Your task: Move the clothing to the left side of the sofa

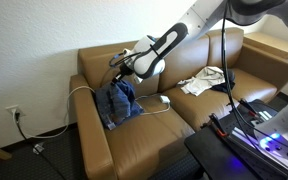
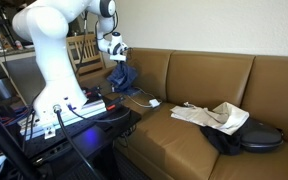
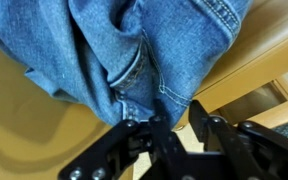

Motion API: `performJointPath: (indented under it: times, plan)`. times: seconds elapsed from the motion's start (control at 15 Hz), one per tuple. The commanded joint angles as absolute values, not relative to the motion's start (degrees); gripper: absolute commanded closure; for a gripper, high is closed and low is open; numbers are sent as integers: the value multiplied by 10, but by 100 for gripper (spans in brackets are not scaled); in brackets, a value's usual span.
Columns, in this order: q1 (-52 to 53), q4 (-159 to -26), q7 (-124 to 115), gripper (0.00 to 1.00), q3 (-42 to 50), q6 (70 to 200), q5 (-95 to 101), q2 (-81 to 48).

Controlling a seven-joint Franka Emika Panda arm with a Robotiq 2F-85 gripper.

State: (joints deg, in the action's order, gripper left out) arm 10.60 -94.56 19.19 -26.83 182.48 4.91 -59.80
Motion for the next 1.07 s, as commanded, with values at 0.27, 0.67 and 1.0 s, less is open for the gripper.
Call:
performJointPath:
  times: [0.27,0.67,1.0]
  plan:
    - [178,-913,121,7,-119,1867,78,-574]
    - [226,-1014,46,0,96,1842,53,-464]
    - [147,-1116,12,0,110,1846,34,-382]
